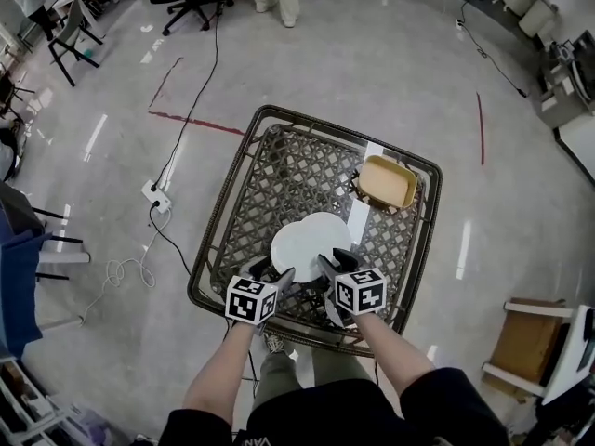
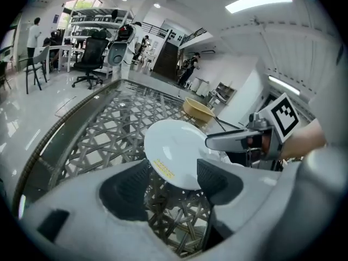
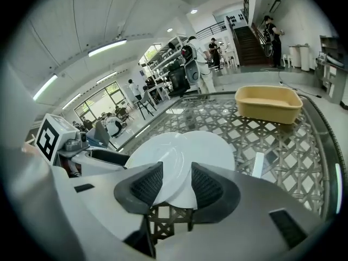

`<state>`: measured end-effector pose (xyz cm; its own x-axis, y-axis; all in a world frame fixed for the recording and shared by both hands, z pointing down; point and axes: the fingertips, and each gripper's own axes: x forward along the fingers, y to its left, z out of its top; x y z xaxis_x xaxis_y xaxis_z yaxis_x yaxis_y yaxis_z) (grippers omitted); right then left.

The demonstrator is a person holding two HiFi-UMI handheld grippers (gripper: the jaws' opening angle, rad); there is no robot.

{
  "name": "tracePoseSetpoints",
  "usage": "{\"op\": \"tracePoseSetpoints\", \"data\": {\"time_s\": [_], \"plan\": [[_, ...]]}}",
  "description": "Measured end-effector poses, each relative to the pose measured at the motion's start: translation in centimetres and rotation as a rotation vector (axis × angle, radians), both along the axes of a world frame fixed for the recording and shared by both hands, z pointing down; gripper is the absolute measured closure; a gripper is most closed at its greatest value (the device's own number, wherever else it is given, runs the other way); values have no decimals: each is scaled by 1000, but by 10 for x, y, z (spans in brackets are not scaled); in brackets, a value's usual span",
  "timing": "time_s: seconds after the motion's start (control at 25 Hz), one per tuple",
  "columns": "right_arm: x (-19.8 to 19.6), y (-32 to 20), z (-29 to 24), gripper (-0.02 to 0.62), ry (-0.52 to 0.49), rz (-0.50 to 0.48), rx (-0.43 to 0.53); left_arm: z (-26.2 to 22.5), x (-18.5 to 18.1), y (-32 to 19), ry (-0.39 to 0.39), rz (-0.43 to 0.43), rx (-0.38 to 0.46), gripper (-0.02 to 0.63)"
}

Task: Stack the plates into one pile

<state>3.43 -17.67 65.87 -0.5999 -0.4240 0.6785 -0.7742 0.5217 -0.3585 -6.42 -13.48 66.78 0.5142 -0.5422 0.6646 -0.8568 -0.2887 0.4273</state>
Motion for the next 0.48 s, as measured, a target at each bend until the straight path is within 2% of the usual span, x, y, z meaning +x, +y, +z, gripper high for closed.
{"op": "tracePoseSetpoints", "data": {"time_s": [0.2, 0.48], "plan": [[28, -15, 7, 443, 23, 34, -8, 8, 28, -18, -2, 53, -20, 328], [44, -29, 14, 411, 35, 47, -26, 16, 47, -32, -8, 77, -52, 328]]}}
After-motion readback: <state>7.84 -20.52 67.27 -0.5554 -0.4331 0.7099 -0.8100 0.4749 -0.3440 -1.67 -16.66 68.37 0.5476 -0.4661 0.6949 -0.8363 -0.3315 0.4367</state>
